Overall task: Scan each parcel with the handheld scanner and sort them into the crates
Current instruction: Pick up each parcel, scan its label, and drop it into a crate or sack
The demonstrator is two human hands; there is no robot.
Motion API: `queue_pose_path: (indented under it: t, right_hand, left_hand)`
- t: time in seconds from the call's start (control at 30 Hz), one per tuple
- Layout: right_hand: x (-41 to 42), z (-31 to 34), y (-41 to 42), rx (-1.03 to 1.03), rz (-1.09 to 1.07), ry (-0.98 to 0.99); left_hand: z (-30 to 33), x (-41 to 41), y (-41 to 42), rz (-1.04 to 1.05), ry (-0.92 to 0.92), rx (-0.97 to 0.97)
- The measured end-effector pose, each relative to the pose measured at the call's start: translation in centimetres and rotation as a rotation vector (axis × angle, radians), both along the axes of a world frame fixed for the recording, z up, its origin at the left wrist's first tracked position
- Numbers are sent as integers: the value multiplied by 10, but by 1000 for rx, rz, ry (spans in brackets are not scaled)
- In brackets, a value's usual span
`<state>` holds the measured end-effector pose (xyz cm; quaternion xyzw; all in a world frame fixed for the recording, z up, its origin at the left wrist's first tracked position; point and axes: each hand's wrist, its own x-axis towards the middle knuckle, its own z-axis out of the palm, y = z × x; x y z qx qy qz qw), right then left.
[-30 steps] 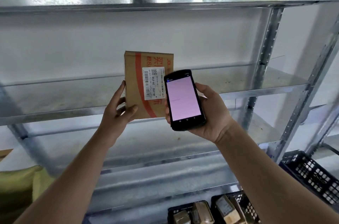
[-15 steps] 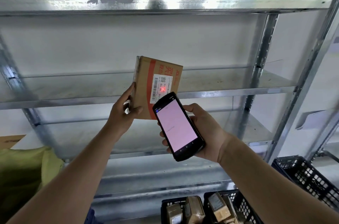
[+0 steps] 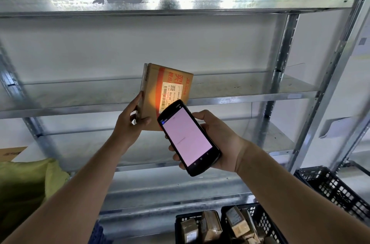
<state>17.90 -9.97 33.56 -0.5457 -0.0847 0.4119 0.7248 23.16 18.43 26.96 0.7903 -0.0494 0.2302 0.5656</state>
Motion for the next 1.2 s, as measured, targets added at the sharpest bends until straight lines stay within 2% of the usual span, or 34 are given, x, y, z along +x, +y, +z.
queue_pose_path:
  t: [0.53,0.8,1.2]
  right_hand:
    - [7,7,-3,-44,57,-14]
    - [13,21,-11,3,82,-7]
    - [25,21,-19,13,52,-61]
  left_hand:
    - [0,6,3,36,18,-34]
    - [5,10,3,35,15,-21]
    - [4,12,5,26,3,-150]
